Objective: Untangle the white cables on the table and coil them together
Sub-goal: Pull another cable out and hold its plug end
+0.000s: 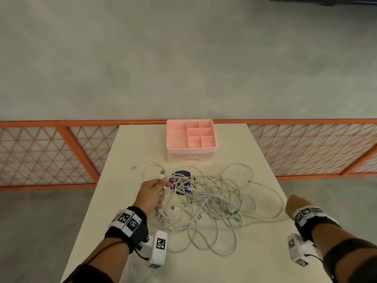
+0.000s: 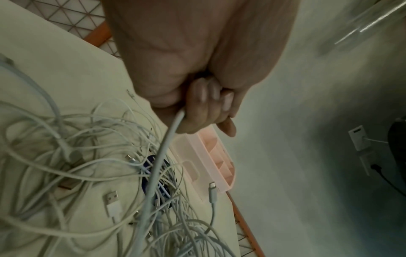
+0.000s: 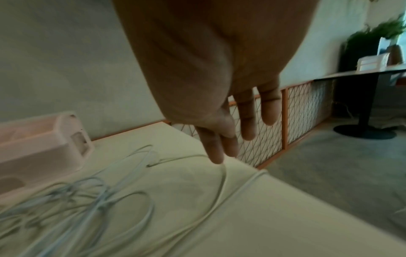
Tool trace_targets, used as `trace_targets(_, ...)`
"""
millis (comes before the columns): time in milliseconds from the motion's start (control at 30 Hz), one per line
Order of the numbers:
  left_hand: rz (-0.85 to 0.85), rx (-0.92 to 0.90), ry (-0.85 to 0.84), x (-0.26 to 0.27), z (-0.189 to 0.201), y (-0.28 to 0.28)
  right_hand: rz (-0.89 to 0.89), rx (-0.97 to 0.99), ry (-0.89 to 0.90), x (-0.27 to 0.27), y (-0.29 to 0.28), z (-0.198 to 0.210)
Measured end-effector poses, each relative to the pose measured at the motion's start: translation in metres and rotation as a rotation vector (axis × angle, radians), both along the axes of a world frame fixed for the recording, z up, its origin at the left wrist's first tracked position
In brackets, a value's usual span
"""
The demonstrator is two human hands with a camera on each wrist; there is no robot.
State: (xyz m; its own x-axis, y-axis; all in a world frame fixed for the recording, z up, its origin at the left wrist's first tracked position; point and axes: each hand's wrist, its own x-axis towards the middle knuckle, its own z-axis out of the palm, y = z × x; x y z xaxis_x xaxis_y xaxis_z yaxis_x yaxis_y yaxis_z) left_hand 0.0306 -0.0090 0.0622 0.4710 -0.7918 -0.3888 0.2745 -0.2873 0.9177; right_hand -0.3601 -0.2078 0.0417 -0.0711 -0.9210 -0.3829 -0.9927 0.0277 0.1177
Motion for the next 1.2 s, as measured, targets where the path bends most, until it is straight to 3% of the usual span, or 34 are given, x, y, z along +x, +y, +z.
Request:
trace_targets(167, -0.026, 0.062, 0.042, -0.003, -0.004, 0.001, 0.255, 0.101, -0.463, 0.074, 0.032, 0.005)
trace_targets(267, -0.059, 0.092, 0.028, -0.008, -0.010, 0.004, 0.450, 0.274, -0.588, 0.129, 0.070, 0.006)
trace_targets(367, -0.072, 0.105, 0.025, -0.009, -0.012, 0.009, 0.559, 0.361, -0.473, 0.161, 0.092, -0.020)
trace_targets(567, -0.041, 0.085, 0.035, -0.004, -0.010, 0.020, 0.550, 0.263, -0.305, 0.181, 0.114, -0.055)
trace_targets(800, -0.024, 0.114, 0.029, -0.003, -0.014, 0.025, 0.468, 0.269, -0.513, 0.189, 0.122, -0.068)
trace_targets(1033, -0.080, 0.111, -0.030, -0.011, -0.009, 0.016, 0.377, 0.218, -0.317, 0.215, 0.130, -0.074)
trace_targets(1200, -0.085, 0.092, -0.047, -0.010, -0.004, 0.006, 0.348, 0.180, -0.284, 0.217, 0.125, -0.072)
